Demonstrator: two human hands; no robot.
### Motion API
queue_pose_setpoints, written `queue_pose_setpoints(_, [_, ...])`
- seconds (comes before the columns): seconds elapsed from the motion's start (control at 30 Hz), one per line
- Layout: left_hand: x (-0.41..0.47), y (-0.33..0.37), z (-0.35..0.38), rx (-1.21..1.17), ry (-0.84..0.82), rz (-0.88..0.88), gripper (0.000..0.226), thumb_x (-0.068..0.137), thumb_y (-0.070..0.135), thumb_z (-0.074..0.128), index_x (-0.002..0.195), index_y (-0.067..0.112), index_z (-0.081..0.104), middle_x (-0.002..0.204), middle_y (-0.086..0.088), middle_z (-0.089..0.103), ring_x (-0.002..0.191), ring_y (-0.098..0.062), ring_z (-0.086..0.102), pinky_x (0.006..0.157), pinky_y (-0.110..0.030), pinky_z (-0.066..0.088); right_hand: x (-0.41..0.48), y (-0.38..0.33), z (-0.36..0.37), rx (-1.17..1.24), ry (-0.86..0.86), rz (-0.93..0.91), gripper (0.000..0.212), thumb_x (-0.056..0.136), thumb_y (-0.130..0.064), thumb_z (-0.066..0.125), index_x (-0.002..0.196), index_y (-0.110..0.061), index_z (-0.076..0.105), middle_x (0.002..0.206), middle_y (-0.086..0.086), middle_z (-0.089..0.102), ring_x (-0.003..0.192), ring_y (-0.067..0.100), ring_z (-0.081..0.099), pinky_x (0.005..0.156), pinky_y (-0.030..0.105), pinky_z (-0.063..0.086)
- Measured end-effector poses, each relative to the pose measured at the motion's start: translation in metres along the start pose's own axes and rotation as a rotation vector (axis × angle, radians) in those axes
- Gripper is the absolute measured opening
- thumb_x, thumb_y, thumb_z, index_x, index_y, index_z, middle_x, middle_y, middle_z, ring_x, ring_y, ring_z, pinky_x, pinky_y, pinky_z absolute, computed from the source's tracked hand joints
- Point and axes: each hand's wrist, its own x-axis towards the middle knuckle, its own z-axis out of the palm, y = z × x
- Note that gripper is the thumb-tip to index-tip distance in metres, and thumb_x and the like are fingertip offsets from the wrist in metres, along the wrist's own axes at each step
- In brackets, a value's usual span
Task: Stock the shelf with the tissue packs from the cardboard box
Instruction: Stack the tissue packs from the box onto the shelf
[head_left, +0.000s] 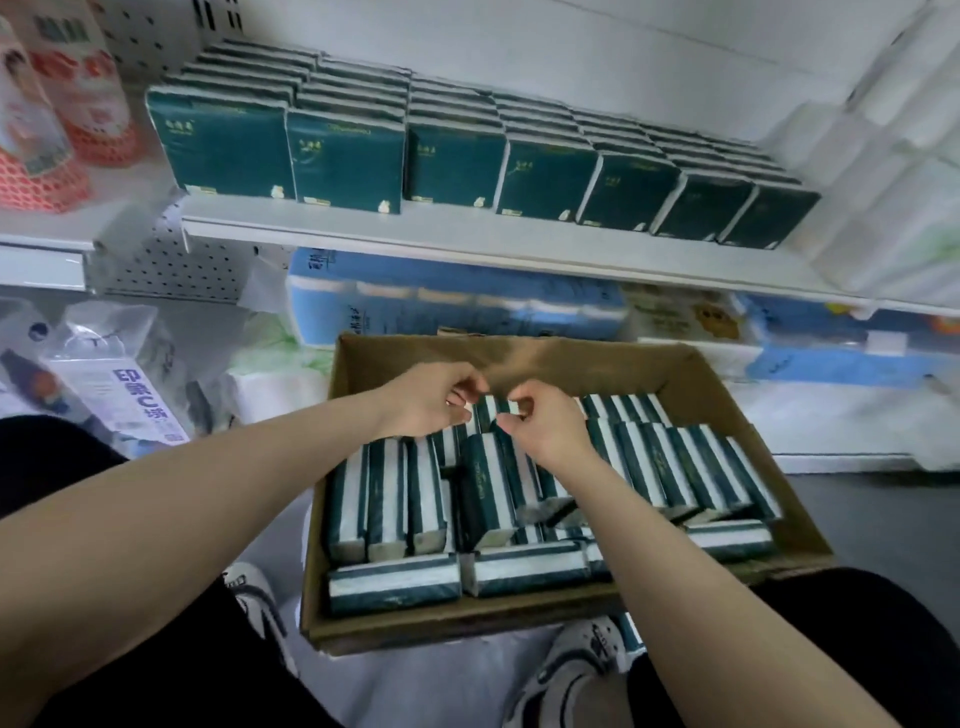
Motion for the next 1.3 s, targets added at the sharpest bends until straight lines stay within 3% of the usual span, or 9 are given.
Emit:
queue_pose_setpoints(0.17, [0.003, 0.001, 0.006, 0.048, -0.061, -0.032, 0.038, 0.094, 0.003, 0.053, 0.131, 0.010, 0.052, 0.121, -0.006, 0.061, 0.114, -0.017, 0.058, 0.102, -0.032, 0.046, -0.001, 0.002, 0.005, -0.151, -0.040, 0.006, 0.048, 0.088, -0.041, 0.070, 0.127, -0.014, 0.061, 0.119, 0.007, 0.066, 0.110, 0.026, 0.061, 0.087, 0.031, 0.045])
queue_pose_setpoints(0.37, [0.008, -0.004, 0.006, 0.072, -0.103, -0.086, 0.049, 0.095, 0.008, 0.055, 0.141, 0.019, 0.043, 0.128, 0.001, 0.058, 0.111, -0.014, 0.059, 0.094, -0.042, 0.053, 0.006, -0.009, 0.003, -0.164, -0.078, 0.015, 0.020, 0.086, -0.022, 0.069, 0.107, -0.021, 0.069, 0.109, 0.004, 0.069, 0.097, 0.025, 0.063, 0.078, 0.028, 0.049])
queue_pose_setpoints(0.53, [0.007, -0.006, 0.006, 0.034, -0.121, -0.115, 0.060, 0.094, 0.004, 0.054, 0.148, 0.020, 0.033, 0.134, -0.001, 0.053, 0.095, -0.011, 0.064, 0.082, -0.034, 0.057, 0.010, -0.012, -0.004, 0.006, -0.084, 0.031, 0.016, 0.079, -0.012, 0.075, 0.090, -0.023, 0.072, 0.085, -0.006, 0.063, 0.080, 0.016, 0.060, 0.066, 0.021, 0.043])
queue_pose_setpoints(0.63, [0.010, -0.005, 0.003, 0.083, -0.108, -0.071, 0.055, 0.094, 0.010, 0.058, 0.144, 0.022, 0.040, 0.123, -0.001, 0.060, 0.091, -0.011, 0.060, 0.081, -0.027, 0.052, 0.015, -0.020, -0.014, 0.140, -0.059, -0.012, 0.020, 0.075, -0.010, 0.077, 0.084, -0.026, 0.070, 0.083, -0.008, 0.067, 0.079, 0.010, 0.063, 0.066, 0.018, 0.045])
queue_pose_setpoints(0.77, [0.014, -0.004, -0.010, 0.078, -0.056, -0.021, 0.057, 0.088, 0.017, 0.068, 0.140, 0.023, 0.046, 0.129, 0.001, 0.059, 0.114, -0.018, 0.058, 0.102, -0.037, 0.044, 0.023, -0.029, -0.032, 0.344, -0.075, -0.061, 0.026, 0.074, -0.007, 0.078, 0.089, -0.025, 0.066, 0.088, -0.003, 0.072, 0.081, 0.011, 0.066, 0.074, 0.022, 0.052])
queue_pose_setpoints(0.83, [0.015, -0.005, -0.018, 0.007, -0.040, -0.011, 0.054, 0.086, 0.019, 0.071, 0.136, 0.021, 0.049, 0.128, 0.001, 0.060, 0.117, -0.019, 0.056, 0.105, -0.040, 0.042, 0.027, -0.030, -0.038, 0.478, -0.102, -0.071, 0.028, 0.077, -0.003, 0.076, 0.095, -0.022, 0.065, 0.090, 0.000, 0.071, 0.080, 0.013, 0.066, 0.075, 0.027, 0.054])
queue_pose_setpoints(0.97, [0.016, -0.004, -0.032, -0.106, 0.070, -0.041, 0.038, 0.087, 0.026, 0.071, 0.122, 0.021, 0.057, 0.114, 0.001, 0.065, 0.108, -0.018, 0.061, 0.100, -0.041, 0.047, 0.031, -0.033, -0.045, 0.743, -0.111, -0.039, 0.023, 0.088, -0.002, 0.069, 0.103, -0.019, 0.066, 0.095, 0.003, 0.073, 0.077, 0.015, 0.068, 0.068, 0.026, 0.054])
queue_pose_setpoints(1.13, [0.014, 0.001, -0.047, -0.324, 0.177, -0.089, 0.029, 0.091, 0.026, 0.067, 0.117, 0.016, 0.059, 0.106, -0.003, 0.068, 0.097, -0.019, 0.067, 0.082, -0.031, 0.055, 0.032, -0.027, -0.048, 0.716, -0.059, -0.023, 0.017, 0.095, -0.019, 0.066, 0.111, -0.014, 0.070, 0.105, 0.003, 0.072, 0.090, 0.014, 0.068, 0.073, 0.024, 0.053])
queue_pose_setpoints(1.3, [0.011, 0.005, -0.061, -0.400, 0.285, -0.066, 0.031, 0.089, 0.024, 0.068, 0.117, 0.016, 0.058, 0.104, -0.004, 0.067, 0.098, -0.018, 0.065, 0.082, -0.033, 0.056, 0.028, -0.030, -0.052, 0.733, -0.123, -0.074, 0.026, 0.091, -0.026, 0.071, 0.116, -0.017, 0.067, 0.106, 0.001, 0.072, 0.095, 0.013, 0.069, 0.076, 0.022, 0.052])
